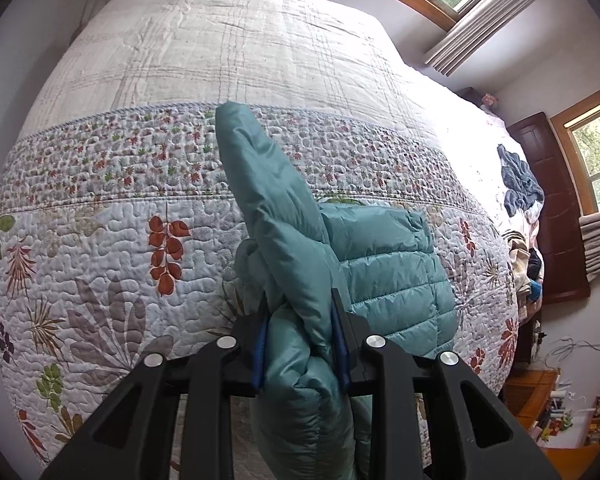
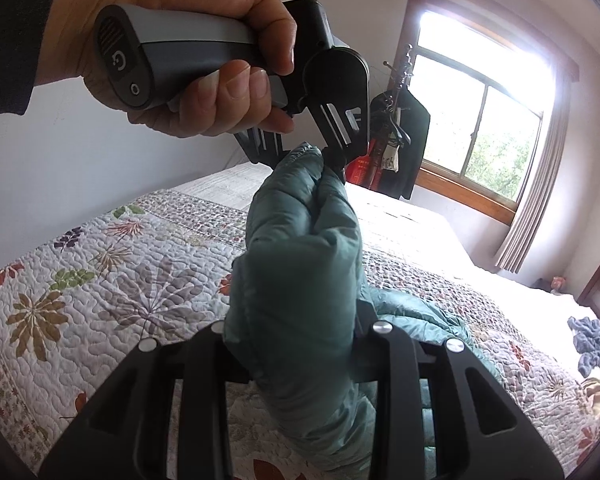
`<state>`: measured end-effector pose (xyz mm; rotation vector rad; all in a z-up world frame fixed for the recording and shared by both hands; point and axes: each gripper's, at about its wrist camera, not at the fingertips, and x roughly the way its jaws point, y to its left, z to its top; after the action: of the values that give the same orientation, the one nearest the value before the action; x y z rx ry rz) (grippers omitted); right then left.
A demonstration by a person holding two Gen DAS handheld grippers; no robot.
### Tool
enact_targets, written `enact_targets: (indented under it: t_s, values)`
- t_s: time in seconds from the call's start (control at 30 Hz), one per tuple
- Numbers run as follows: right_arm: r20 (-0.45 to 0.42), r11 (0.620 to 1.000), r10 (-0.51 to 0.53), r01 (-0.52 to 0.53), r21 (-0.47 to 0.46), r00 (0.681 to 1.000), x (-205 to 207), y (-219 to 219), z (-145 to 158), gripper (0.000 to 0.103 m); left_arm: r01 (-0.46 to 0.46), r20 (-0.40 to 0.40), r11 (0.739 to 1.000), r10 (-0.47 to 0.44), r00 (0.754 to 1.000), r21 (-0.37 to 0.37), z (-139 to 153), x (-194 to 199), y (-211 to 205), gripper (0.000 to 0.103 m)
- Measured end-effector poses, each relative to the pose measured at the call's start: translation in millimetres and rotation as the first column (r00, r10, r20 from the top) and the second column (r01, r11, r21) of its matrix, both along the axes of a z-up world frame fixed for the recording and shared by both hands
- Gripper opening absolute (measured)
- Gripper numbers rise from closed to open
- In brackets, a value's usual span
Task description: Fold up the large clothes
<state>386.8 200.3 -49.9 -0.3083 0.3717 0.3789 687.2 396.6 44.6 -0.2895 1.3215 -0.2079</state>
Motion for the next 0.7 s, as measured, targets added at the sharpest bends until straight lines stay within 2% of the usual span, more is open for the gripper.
enact_targets:
  t_s: [0.37, 0.7]
  values:
    - [-0.023, 0.994, -0.06, 0.062, 0.088, 0.998, 3.4, -53.7, 1.2, 0.03, 0.034, 0.005, 0.998, -0.034, 0.999, 0.062, 7.9, 6.1, -66.6, 0.027]
    - [-0.08, 0.98, -0.128, 0.138, 0.144, 0.989, 9.8, -102.8, -13.0, 0.03, 0.092, -0.011, 0.989, -0.091, 0.996, 0.116, -8.4, 14.9, -142.0, 0.029]
